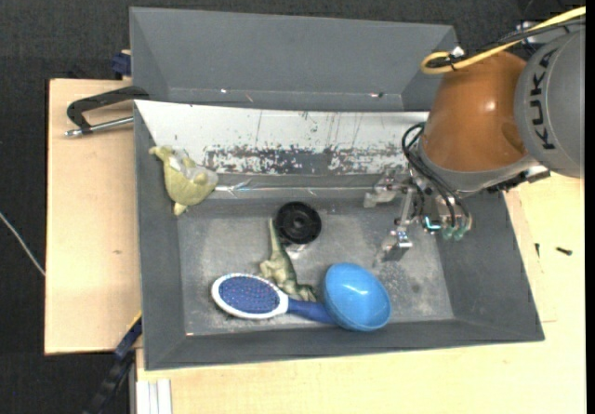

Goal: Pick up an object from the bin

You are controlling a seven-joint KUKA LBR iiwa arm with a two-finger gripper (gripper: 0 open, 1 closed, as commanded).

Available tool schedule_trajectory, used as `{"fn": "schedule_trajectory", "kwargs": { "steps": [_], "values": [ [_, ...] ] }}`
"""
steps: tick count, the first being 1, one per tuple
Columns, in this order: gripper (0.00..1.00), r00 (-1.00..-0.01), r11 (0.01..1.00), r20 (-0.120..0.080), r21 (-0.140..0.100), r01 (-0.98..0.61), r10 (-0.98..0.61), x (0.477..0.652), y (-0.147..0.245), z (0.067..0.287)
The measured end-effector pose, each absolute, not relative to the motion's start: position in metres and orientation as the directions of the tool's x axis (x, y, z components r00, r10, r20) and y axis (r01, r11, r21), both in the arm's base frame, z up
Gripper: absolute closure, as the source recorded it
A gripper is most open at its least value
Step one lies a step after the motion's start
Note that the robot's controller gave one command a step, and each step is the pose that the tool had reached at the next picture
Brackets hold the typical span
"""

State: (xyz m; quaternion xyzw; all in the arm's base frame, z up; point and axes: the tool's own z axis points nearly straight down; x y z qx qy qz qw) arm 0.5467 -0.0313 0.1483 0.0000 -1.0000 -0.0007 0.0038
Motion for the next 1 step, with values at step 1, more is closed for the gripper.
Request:
{"fn": "schedule_trajectory", "kwargs": {
  "steps": [1],
  "values": [
    [0.00, -0.994, 0.994, 0.008, 0.001, 0.111, 0.111, 0.5026, -0.0542, 0.0873]
  ]
}}
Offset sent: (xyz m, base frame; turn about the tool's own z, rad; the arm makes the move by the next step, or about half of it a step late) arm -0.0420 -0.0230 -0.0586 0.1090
